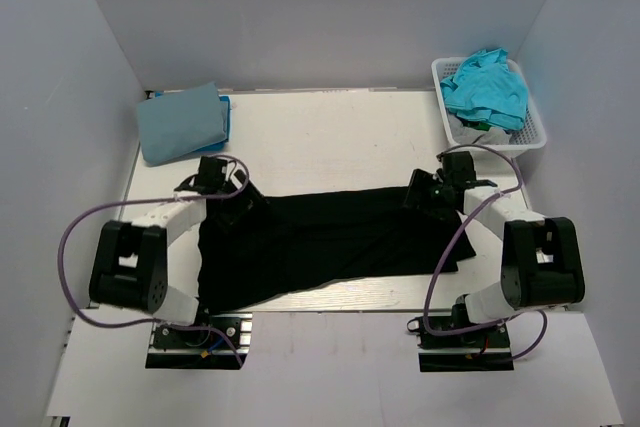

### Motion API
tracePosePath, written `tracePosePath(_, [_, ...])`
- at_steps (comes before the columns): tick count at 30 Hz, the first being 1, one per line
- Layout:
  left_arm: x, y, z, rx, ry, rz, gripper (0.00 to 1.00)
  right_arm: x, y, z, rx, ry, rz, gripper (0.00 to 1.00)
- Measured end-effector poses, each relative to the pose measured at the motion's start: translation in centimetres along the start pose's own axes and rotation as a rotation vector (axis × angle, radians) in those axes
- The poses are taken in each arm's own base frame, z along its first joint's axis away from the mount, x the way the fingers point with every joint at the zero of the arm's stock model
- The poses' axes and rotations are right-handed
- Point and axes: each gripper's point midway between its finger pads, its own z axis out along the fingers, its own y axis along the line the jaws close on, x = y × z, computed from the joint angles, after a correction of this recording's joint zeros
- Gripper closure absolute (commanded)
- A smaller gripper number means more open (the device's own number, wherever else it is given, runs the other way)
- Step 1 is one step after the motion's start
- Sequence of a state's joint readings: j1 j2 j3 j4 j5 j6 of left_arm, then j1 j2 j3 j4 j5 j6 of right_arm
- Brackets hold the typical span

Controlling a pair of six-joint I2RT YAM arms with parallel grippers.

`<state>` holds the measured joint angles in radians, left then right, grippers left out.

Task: Fold and stack the t-shirts
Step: Fold the other side of the tshirt into a rectangle, then rotate the tshirt 90 degrees

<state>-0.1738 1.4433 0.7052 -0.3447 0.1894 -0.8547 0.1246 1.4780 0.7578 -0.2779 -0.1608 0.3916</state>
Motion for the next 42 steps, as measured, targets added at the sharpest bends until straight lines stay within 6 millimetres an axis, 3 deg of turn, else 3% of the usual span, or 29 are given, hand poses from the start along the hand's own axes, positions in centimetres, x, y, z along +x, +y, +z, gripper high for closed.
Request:
tracePosePath(5, [-2.9,-2.4,2.0,-0.037,0.009,-0.019,0.0,2.3,1.9,-0.2,-0.048,-0.007,-0.077,0.1])
tracePosePath(9, [-7.5,-6.8,5.5,-0.022,-0.023,-0.011,0.0,7.1,4.3,-1.4,-0.116,0.053,-0.182,0.1])
tracePosePath(12, [-12.8,-12.8,9.8,0.048,-0.07,0.013,0.0,11.1,6.1,-2.5,-0.169,0.155,-0.278,0.1])
tracePosePath(15, [-17.2,-20.4,14.3,0.197,-0.128,0.071,0.0,16.3,8.1,-4.1,-0.244,0.312,-0.411,0.1])
tracePosePath(18, [-18.4,-28.0,17.6,0.411,-0.17,0.151,0.0,21.6,9.3,-6.4,-0.307,0.484,-0.585,0.1])
tracePosePath(20, [-17.3,-31.6,18.8,0.545,-0.205,0.199,0.0,23.8,9.8,-7.9,-0.339,0.569,-0.683,0.1])
tracePosePath(23, [-12.6,-35.0,19.7,0.66,-0.191,0.253,0.0,24.0,11.6,-9.2,-0.418,0.57,-0.744,0.1])
tracePosePath(26, [-8.8,-37.3,19.9,0.734,-0.167,0.286,0.0,22.9,13.9,-10.1,-0.515,0.484,-0.773,0.1])
tracePosePath(29, [-6.5,-38.6,19.9,0.813,-0.147,0.306,0.0,21.5,15.6,-11.1,-0.582,0.382,-0.787,0.1])
tracePosePath(32, [-6.8,-39.6,19.8,0.879,-0.167,0.307,0.0,19.7,16.4,-10.8,-0.565,0.283,-0.78,0.1])
tracePosePath(37, [-8.8,-39.5,19.4,0.87,-0.242,0.309,0.0,16.7,16.0,-9.3,-0.444,0.185,-0.675,0.1])
tracePosePath(42, [-10.4,-41.2,16.2,0.91,-0.289,0.328,0.0,14.0,15.2,-8.5,-0.341,0.095,-0.562,0.1])
